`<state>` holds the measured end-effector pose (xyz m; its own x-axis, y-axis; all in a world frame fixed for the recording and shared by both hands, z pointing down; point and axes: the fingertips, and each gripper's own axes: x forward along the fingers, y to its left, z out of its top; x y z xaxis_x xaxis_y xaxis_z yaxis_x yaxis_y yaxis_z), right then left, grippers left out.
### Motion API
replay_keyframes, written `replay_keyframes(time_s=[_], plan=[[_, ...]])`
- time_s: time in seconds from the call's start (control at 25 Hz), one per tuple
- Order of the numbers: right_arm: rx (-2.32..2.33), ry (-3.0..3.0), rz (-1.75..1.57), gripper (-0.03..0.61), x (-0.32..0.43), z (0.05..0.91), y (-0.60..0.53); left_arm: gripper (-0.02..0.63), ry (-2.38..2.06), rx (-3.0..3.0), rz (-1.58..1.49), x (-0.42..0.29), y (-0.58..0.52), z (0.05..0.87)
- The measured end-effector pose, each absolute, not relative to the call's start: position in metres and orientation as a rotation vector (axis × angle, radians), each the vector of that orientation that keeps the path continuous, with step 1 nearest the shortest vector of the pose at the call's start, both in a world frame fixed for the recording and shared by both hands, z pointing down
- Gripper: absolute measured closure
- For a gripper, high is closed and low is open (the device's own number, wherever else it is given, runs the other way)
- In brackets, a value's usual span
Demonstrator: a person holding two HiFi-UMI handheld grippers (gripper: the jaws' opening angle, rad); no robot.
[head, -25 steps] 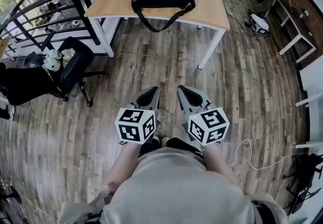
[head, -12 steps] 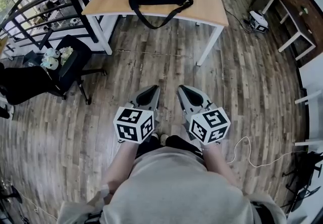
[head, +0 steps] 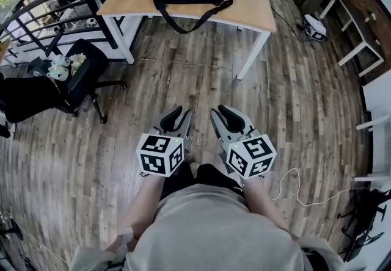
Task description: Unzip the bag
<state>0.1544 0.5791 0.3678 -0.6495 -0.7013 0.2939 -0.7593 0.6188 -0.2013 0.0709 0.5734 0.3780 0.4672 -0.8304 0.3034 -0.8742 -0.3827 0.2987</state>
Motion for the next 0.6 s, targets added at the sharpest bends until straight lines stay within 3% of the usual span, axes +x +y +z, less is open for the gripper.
replay_keyframes(time_s=[0.2,0.6], plan=[[1.206,-2.641,0.528,0.486,0.163,0.382,0.573,0.474,-1.441,2.254,0.173,0.074,0.57,0.39],[1.244,-2.613,0.489,0.485,0.147,0.387,0.51,0.469,-1.453,2.265,0.19,0.042,0.503,0.399]])
